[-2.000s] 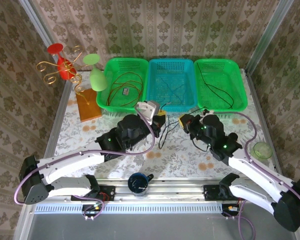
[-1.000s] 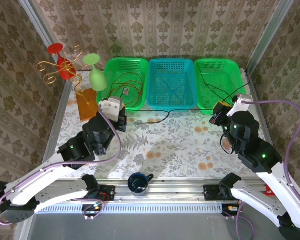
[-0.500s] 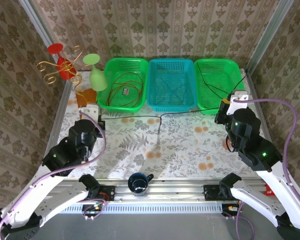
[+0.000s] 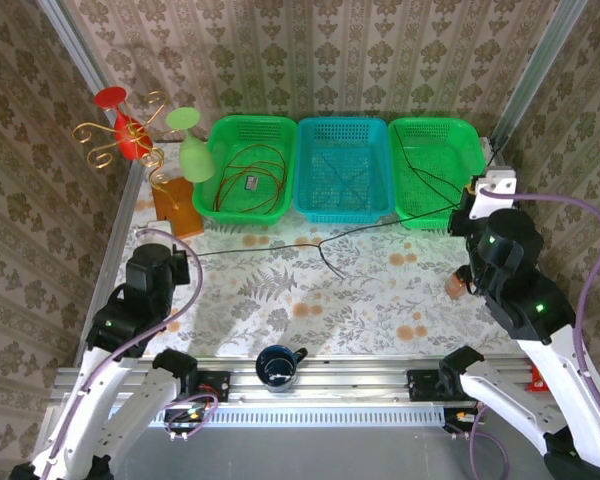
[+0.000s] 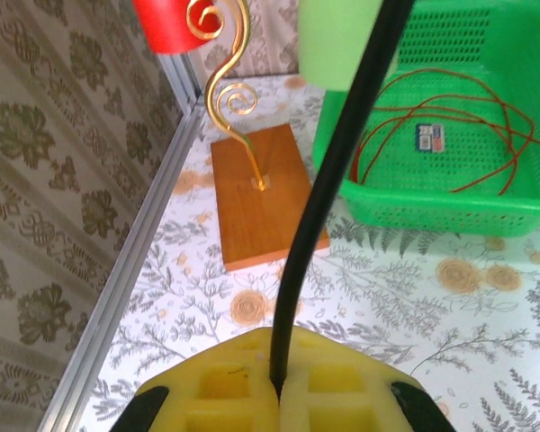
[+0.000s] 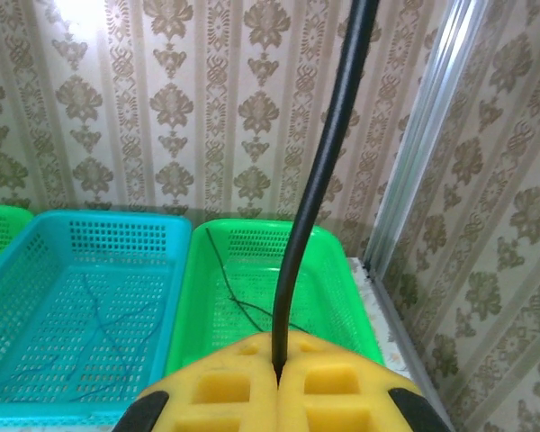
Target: Untangle the cables
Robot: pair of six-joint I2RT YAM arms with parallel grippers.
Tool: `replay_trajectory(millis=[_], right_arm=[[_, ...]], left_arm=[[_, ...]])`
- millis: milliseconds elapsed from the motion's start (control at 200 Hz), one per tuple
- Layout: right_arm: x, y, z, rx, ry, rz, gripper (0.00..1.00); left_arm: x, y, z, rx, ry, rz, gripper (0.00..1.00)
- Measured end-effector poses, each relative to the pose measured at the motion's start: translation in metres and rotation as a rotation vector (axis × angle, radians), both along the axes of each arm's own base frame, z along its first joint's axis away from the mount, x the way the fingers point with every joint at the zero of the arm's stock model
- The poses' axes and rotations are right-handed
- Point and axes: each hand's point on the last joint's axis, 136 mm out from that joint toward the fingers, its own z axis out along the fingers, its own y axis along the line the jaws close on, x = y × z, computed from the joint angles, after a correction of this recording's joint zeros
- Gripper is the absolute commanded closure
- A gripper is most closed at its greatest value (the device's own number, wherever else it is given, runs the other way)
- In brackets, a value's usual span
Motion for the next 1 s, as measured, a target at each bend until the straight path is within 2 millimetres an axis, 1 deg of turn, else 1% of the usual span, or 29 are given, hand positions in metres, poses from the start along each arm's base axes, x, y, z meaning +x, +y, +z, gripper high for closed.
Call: replay_trajectory(millis=[165, 280, 415, 550, 710, 870, 1000], right_arm=[[0.006, -0.009, 0.016, -0.021, -0.020, -0.037, 1.00], [0.011, -0.015, 0.030, -0.038, -0.031, -0.056, 1.00], [0.011, -0.026, 0.051, -0.053, -0.063, -0.085, 1.00], [0.008, -0.034, 0.076, -0.052, -0.116, -0.106, 1.00], [0.010, -0.035, 0.096, -0.056, -0.153, -0.099, 1.00], [0.022, -0.031, 0.115, -0.070, -0.178, -0.087, 1.00], [0.037, -0.030, 0.129, -0.080, -0.195, -0.086, 1.00]], left_arm=[[-0.001, 0.006, -0.031, -0.027, 0.082, 0.011, 1.00], [-0.003, 0.018, -0.053, -0.056, 0.143, 0.054, 1.00], [-0.005, 0.027, -0.069, -0.098, 0.184, 0.084, 1.00], [-0.006, 0.026, -0.078, -0.125, 0.207, 0.079, 1.00], [-0.005, 0.019, -0.083, -0.154, 0.224, 0.047, 1.00], [-0.001, 0.007, -0.079, -0.219, 0.206, 0.005, 1.00], [0.001, -0.001, -0.072, -0.267, 0.175, -0.018, 1.00]])
